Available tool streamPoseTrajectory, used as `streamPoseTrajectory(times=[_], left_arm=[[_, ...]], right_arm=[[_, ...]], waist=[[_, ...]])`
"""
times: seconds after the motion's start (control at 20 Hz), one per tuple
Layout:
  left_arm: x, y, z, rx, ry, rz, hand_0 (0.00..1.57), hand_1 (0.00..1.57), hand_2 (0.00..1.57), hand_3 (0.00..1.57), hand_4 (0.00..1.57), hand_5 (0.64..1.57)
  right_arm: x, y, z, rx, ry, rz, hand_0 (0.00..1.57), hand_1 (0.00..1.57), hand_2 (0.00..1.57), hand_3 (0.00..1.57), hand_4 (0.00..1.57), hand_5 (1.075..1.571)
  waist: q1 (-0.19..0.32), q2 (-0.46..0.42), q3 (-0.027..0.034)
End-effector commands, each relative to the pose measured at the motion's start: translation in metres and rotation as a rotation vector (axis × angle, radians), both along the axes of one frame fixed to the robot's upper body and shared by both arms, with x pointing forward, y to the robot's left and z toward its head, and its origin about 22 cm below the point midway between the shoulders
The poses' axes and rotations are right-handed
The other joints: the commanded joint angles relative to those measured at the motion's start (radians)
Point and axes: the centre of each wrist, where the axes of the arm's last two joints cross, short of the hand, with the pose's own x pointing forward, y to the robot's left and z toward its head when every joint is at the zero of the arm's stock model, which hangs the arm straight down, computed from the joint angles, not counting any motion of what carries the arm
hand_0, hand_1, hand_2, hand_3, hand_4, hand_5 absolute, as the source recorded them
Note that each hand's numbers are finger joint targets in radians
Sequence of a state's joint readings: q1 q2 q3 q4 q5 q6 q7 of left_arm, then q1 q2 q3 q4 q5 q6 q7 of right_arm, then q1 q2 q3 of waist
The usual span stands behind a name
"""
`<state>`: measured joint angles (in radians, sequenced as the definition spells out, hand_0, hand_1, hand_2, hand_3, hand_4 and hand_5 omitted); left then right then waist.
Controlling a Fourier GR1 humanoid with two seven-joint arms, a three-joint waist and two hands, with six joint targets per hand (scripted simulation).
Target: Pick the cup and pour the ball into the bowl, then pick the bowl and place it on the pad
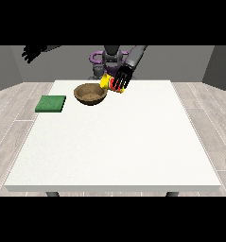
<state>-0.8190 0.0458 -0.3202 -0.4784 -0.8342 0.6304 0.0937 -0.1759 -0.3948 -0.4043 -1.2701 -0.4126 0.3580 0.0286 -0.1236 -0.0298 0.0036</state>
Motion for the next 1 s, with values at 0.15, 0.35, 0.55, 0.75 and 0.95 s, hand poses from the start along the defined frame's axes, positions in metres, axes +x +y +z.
streamPoseTrajectory(times=[0.15,0.35,0.55,0.75,0.95], left_arm=[[0.009,-0.057,0.037,0.29,0.001,0.015,1.31,1.31,1.57,1.57,1.47,1.529],[0.015,-0.067,0.047,0.511,-0.096,0.065,1.46,1.46,1.57,1.57,1.26,1.557],[0.011,-0.078,0.051,0.705,-0.082,0.048,1.4,1.4,1.57,1.57,1.04,1.571],[0.0,-0.105,0.072,0.793,-0.09,-0.007,0.41,0.41,1.34,1.55,1.02,1.571],[-0.018,-0.111,0.061,0.872,-0.046,-0.072,0.19,0.19,1.25,1.57,1.11,1.569]], right_arm=[[0.006,0.001,-0.022,0.012,0.063,0.016,0.0,0.0,0.0,0.17,0.7,1.56],[0.022,0.008,-0.007,0.008,0.029,0.081,0.0,0.0,0.0,0.18,0.69,1.556],[0.016,0.014,-0.028,0.03,0.066,0.049,0.0,0.0,0.0,0.26,0.69,1.554],[0.04,0.008,-0.004,0.026,0.017,0.047,0.0,0.0,0.0,0.33,0.69,1.553],[0.02,0.016,-0.038,0.021,0.084,0.033,0.0,0.0,0.0,0.34,0.69,1.552]], waist=[[-0.01,-0.053,-0.0016],[-0.048,-0.022,-0.0016],[-0.041,-0.082,-0.0018],[-0.037,-0.029,-0.0022],[-0.039,-0.076,-0.0028]])
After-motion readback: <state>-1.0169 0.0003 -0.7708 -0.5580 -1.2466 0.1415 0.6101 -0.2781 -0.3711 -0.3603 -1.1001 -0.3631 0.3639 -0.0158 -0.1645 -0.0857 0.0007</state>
